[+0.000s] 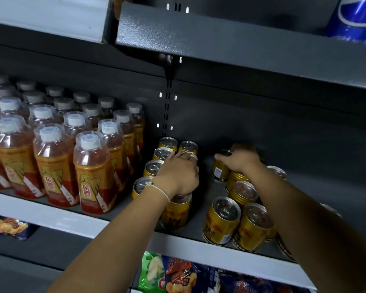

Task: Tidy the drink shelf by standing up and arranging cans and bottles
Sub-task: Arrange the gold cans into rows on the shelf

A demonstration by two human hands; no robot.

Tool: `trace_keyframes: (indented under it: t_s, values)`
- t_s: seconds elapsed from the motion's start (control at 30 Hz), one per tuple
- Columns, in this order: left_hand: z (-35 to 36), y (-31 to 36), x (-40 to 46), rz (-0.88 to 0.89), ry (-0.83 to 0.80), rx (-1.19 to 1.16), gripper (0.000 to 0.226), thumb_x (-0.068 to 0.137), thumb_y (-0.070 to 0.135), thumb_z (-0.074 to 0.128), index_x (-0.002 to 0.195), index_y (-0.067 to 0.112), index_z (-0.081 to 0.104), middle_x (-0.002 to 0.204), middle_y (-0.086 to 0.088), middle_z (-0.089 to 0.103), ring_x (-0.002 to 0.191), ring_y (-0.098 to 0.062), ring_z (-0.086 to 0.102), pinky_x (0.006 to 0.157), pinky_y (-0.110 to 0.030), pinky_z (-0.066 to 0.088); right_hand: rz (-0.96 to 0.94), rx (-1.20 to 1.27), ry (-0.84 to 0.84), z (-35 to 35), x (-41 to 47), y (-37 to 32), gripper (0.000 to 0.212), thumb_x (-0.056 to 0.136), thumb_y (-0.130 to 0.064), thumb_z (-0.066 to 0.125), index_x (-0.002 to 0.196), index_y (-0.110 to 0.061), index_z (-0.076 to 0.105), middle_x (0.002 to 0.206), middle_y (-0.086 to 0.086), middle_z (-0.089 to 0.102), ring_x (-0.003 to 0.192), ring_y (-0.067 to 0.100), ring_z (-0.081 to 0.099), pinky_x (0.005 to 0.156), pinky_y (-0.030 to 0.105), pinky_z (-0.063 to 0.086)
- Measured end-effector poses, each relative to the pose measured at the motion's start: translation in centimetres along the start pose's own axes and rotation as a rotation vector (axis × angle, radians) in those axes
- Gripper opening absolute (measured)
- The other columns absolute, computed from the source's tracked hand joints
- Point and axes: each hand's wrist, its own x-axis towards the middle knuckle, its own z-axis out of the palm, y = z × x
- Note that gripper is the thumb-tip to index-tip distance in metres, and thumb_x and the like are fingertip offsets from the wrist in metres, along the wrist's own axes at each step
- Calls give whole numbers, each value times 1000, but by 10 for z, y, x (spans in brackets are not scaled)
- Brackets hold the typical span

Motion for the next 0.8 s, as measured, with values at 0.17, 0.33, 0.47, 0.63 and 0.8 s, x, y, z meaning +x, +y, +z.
trace_keyframes:
  t_s: [0.17, 0.33, 0.47, 0.63, 0.8]
  values:
    - [3, -1, -1, 5, 20, -19, 55, 103, 34, 26, 152, 9, 28, 160, -10, 25, 149, -25, 15, 122, -40, 4, -53, 78, -68, -5, 7, -7, 62, 91, -47, 68, 141, -18, 47, 134, 10, 57, 111, 26, 56, 78, 32, 39]
    - [5, -2, 0, 7, 21, -14, 55, 103, 35, 26, 153, 11, 26, 160, -9, 23, 149, -24, 13, 123, -40, 4, -166, 135, -128, -4, 9, -2, 58, 93, -33, 69, 144, -25, 43, 139, 5, 58, 123, 25, 55, 91, 33, 40]
    - [5, -2, 0, 14, 24, -10, 55, 103, 35, 26, 153, 12, 25, 161, -8, 23, 150, -23, 13, 123, -40, 3, -209, 150, -136, -2, 8, 0, 54, 96, -30, 65, 145, -27, 43, 142, 4, 56, 126, 24, 54, 101, 36, 44]
    - [6, -4, 1, 14, 24, -18, 55, 103, 35, 25, 153, 11, 24, 161, -8, 22, 150, -23, 12, 123, -40, 3, -101, 128, -33, 2, 6, -6, 75, 83, -67, 66, 139, -20, 50, 129, 5, 58, 114, 26, 58, 78, 31, 40]
    - [8, -5, 2, 15, 22, -18, 55, 103, 35, 25, 153, 12, 24, 161, -7, 21, 150, -23, 11, 122, -39, 1, -127, 120, -29, 2, 6, -12, 55, 89, -57, 67, 128, -20, 57, 112, 2, 60, 94, 18, 55, 62, 27, 37]
